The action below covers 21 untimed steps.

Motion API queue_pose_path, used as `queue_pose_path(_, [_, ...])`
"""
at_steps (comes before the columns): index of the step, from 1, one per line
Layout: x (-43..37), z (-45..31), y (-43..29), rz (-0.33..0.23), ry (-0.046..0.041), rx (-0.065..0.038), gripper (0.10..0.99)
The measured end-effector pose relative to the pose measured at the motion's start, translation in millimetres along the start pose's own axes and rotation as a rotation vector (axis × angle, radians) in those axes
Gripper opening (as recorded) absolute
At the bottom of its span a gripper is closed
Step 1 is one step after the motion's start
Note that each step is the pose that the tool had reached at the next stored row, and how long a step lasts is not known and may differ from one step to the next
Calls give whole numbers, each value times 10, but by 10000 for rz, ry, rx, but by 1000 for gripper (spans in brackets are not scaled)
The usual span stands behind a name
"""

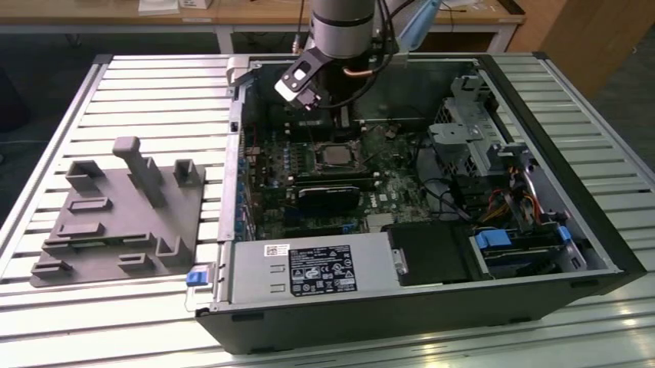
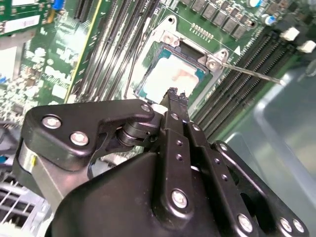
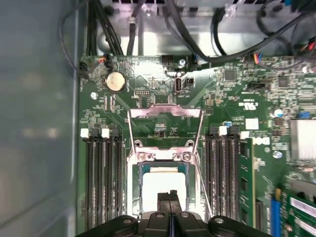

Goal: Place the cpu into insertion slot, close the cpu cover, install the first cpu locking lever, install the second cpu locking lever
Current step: 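Place the cpu into insertion slot, then close the cpu cover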

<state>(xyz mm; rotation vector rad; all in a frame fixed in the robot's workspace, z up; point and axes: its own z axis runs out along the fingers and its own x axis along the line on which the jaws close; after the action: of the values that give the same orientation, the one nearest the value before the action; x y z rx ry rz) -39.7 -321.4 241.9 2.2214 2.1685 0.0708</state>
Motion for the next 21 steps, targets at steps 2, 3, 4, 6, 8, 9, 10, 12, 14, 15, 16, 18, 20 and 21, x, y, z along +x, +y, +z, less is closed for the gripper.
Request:
queue_pose_path(2, [1, -70, 4, 0, 0, -1, 106])
queue_pose_path(3, [1, -104, 6, 0, 0, -1, 106])
queue_pose_path(4, [1, -134, 8, 0, 1, -2, 106])
queue_pose_path(6, [1, -183, 11, 0, -1, -1, 106])
queue_pose_path(8, [2, -201, 12, 0, 1, -2, 106])
queue_pose_path(9, [2, -201, 12, 0, 0, -2, 106])
queue_pose_path(10, [2, -201, 12, 0, 1, -3, 106])
queue_pose_path(12, [2, -202, 12, 0, 0, -2, 106])
queue_pose_path(14, [2, -202, 12, 0, 0, -2, 106])
queue_pose_path(15, [2, -202, 12, 0, 0, -2, 106])
queue_pose_path(16, [2, -202, 12, 0, 1, -2, 106])
queue_pose_path(18, [2, -203, 12, 0, 0, -2, 106])
queue_pose_path(20, [2, -203, 12, 0, 1, -2, 106])
queue_pose_path(21, [2, -203, 12, 0, 1, -2, 106])
